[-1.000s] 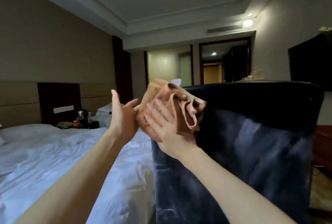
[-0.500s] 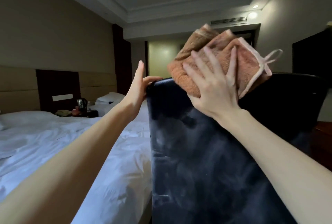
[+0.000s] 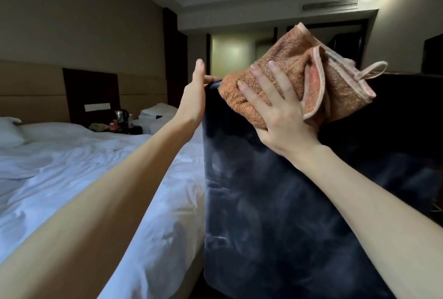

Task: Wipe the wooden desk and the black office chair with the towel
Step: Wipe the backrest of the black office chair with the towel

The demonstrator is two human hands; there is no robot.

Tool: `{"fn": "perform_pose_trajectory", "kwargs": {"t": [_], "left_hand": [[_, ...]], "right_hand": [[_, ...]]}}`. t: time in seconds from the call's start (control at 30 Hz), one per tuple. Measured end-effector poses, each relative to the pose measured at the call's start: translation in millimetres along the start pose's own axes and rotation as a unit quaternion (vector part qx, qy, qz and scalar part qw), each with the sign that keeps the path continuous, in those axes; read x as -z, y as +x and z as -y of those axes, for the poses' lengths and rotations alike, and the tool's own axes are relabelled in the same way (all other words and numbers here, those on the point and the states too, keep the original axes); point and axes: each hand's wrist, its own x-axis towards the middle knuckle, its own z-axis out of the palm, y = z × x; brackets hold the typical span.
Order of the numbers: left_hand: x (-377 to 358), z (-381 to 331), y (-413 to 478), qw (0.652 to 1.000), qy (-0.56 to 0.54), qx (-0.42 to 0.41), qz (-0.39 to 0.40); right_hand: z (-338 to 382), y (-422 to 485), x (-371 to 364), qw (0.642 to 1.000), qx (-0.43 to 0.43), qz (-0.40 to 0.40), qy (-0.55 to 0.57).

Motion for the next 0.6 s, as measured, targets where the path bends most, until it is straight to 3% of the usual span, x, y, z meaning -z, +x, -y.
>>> {"fn": "perform_pose_trajectory", "kwargs": {"t": [0.17,0.23,0.37,0.47,0.6], "left_hand": [[-11,16,-2,0.992,0.079,-0.071,-0.06],[-12,19,-8,0.988,0.102,-0.091,-0.07],[-12,17,-16,0.98,0.156,-0.102,-0.074],[-11,14,-18,0.974,0.183,-0.109,-0.072],[-13,15,-21,0.972,0.193,-0.111,-0.071]], "right_hand": [[-11,-24,2,0.998,0.047,-0.023,0.034],[-20,-40,14,0.995,0.101,-0.019,-0.01],[-46,-82,52,0.967,0.208,0.138,-0.054],[-58,-104,70,0.968,0.157,0.187,-0.059],[-65,-107,100,0.986,0.05,0.138,-0.085]]}}
